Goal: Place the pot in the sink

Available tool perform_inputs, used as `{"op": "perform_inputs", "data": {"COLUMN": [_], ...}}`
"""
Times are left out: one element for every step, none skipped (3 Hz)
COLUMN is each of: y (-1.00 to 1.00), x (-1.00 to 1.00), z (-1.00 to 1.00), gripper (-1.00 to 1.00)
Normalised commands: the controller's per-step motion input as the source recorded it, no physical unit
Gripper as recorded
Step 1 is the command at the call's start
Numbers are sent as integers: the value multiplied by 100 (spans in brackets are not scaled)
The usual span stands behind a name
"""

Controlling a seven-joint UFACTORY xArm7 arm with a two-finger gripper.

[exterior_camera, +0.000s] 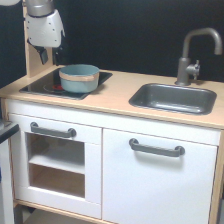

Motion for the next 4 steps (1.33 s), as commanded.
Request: {"op": "perform_inputs", "data": {"y": [69, 100, 100, 19], "x": [55, 85, 100, -20], "z": [-96, -100, -100, -5], "gripper": [-100, -100, 47, -100]}}
